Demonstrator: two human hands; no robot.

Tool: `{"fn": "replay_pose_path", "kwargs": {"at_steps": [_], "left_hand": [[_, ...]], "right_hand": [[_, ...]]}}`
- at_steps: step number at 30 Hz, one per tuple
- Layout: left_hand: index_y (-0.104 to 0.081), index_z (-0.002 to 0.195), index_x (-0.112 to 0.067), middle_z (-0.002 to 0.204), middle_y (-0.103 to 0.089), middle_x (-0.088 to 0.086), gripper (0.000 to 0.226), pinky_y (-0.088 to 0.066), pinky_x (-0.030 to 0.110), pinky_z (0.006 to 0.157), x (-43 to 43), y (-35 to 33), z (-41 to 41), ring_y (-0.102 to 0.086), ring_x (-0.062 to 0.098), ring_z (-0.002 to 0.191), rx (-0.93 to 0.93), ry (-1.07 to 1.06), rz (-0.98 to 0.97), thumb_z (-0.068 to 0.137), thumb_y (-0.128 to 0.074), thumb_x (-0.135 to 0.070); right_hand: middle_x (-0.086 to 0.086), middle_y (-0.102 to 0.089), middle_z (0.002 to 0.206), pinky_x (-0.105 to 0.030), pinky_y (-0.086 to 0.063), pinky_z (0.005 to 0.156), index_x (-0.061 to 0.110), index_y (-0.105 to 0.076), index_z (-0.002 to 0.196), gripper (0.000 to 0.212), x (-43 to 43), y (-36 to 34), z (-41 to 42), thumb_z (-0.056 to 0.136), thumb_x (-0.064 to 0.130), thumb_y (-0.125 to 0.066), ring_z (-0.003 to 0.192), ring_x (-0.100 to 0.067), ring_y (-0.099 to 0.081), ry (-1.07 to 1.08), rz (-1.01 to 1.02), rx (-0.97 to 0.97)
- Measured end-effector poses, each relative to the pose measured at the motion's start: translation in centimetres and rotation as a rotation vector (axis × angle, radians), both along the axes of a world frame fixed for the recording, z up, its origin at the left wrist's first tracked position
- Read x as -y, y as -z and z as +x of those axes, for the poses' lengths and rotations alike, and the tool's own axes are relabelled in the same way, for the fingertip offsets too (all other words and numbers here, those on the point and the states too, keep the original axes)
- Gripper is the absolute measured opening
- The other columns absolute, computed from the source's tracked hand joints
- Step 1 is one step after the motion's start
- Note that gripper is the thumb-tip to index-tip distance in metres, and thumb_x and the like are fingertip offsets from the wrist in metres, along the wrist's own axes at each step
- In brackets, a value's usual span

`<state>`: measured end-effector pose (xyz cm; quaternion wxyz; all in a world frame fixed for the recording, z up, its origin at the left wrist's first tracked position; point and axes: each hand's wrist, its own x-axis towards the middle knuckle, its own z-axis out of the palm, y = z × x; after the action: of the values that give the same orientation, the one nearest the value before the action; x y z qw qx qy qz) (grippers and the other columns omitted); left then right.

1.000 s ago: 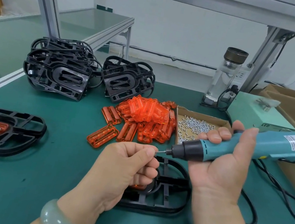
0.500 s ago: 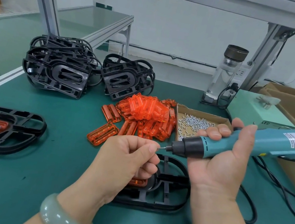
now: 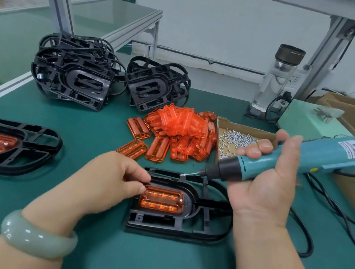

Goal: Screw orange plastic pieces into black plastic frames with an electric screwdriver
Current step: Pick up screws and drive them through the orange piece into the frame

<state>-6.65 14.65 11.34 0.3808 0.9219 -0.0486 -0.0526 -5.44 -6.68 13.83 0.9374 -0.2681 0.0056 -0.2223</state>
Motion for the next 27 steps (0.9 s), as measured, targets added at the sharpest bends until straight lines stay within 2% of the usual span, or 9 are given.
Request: {"fn": "replay_pose_path", "kwargs": {"at_steps": [4,7,10,15,21,27], "left_hand": [[-0.071,0.097,-0.035,0.069,-0.059,-0.021,0.027,-0.038,0.002,0.057,-0.5,0.4,-0.3,-0.053,-0.016,0.061,-0.035,0.081,0.071,0.073,-0.080,-0.027],[-0.067,0.103,-0.042,0.081,-0.057,-0.018,0.037,-0.036,0.006,0.059,-0.6,0.3,-0.3,-0.054,-0.008,0.064,-0.055,0.122,0.083,0.069,-0.081,-0.034],[-0.060,0.091,-0.054,0.084,-0.055,-0.016,0.035,-0.036,0.012,0.064,-0.5,0.4,-0.4,-0.052,-0.004,0.069,-0.042,0.147,0.092,0.067,-0.081,-0.038],[-0.058,0.078,-0.056,0.083,-0.057,-0.016,0.033,-0.038,0.017,0.064,-0.5,0.5,-0.1,-0.052,-0.001,0.067,-0.045,0.139,0.066,0.063,-0.083,-0.041],[-0.058,0.077,-0.056,0.082,-0.057,-0.016,0.033,-0.038,0.019,0.063,-0.6,0.9,0.1,-0.050,-0.001,0.063,-0.048,0.143,0.039,0.062,-0.084,-0.041],[-0.060,0.079,-0.055,0.081,-0.056,-0.016,0.031,-0.037,0.018,0.060,-0.6,1.2,0.2,-0.048,-0.002,0.060,-0.049,0.150,0.025,0.064,-0.083,-0.040]], "right_hand": [[0.007,-0.050,0.061,-0.019,-0.043,0.055,0.021,-0.056,0.094,0.023,-0.9,0.2,-0.1,0.081,0.037,-0.065,0.050,-0.006,-0.047,-0.020,-0.056,-0.011],[0.007,-0.050,0.060,-0.019,-0.043,0.054,0.020,-0.055,0.095,0.018,-1.6,0.3,-0.1,0.088,0.035,-0.062,0.049,-0.007,-0.046,-0.035,-0.088,-0.017],[0.007,-0.050,0.059,-0.019,-0.043,0.053,0.020,-0.053,0.093,0.016,-2.3,0.5,-0.1,0.090,0.034,-0.060,0.048,-0.006,-0.047,-0.064,-0.121,-0.022],[0.005,-0.049,0.059,-0.019,-0.042,0.050,0.018,-0.052,0.092,0.016,-3.9,0.3,0.0,0.090,0.031,-0.060,0.047,-0.007,-0.047,-0.120,-0.156,-0.004],[0.002,-0.048,0.059,-0.021,-0.040,0.048,0.014,-0.053,0.095,0.019,-5.0,0.0,0.1,0.085,0.029,-0.060,0.046,-0.009,-0.046,-0.101,-0.266,-0.001],[0.006,-0.051,0.054,-0.022,-0.041,0.051,0.016,-0.054,0.093,0.012,-5.6,0.0,0.0,0.087,0.027,-0.056,0.046,-0.009,-0.047,-0.082,-0.404,0.043]]}}
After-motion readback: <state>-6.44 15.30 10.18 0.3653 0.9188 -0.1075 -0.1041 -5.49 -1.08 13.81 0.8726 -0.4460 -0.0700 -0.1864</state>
